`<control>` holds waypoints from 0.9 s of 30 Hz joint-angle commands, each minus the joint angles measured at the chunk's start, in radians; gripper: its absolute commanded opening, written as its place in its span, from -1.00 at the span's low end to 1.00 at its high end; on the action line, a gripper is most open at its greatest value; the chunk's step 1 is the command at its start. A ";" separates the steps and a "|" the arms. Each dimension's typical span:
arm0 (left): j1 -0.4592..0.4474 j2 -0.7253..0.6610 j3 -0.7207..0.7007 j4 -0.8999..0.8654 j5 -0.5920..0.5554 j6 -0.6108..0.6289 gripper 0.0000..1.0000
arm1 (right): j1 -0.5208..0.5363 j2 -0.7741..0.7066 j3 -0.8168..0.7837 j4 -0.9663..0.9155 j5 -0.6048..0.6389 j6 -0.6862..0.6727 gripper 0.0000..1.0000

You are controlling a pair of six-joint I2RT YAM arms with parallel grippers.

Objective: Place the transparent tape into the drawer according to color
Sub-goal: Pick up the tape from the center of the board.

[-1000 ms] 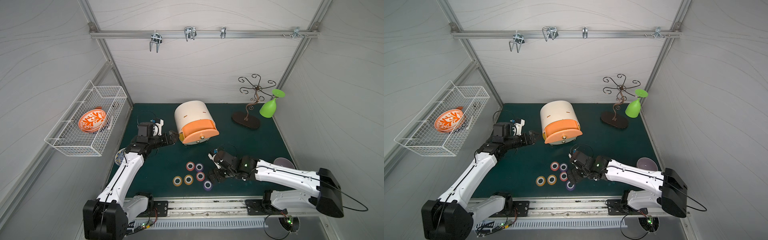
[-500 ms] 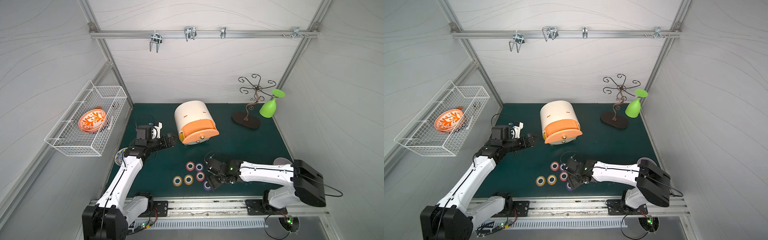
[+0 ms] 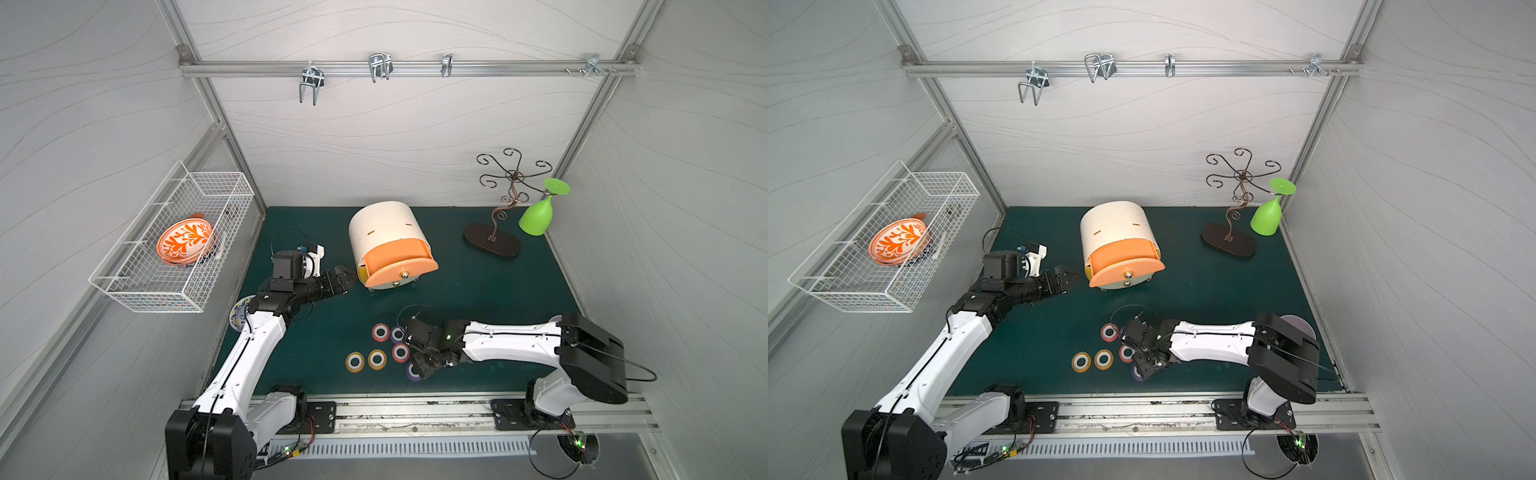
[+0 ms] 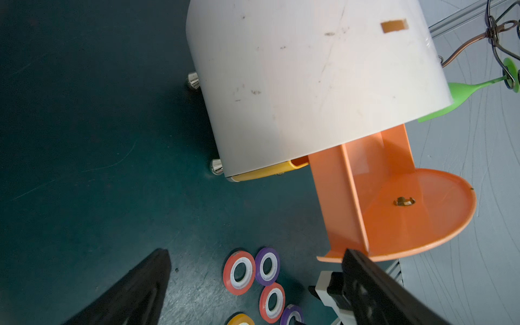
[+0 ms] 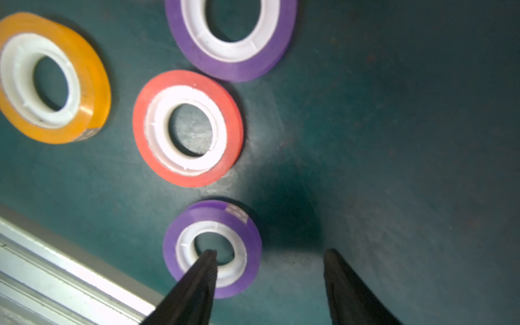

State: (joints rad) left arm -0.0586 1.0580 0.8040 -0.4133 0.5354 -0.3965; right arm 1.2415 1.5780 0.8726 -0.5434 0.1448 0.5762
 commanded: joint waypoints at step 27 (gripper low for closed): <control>0.007 0.023 0.005 0.016 0.018 0.010 0.99 | 0.019 0.049 0.054 -0.093 -0.004 -0.003 -1.00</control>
State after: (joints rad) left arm -0.0540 1.0763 0.8036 -0.4141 0.5392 -0.3965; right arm 1.2530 1.6524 0.9352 -0.6117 0.1455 0.5613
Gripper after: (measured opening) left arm 0.996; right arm 0.166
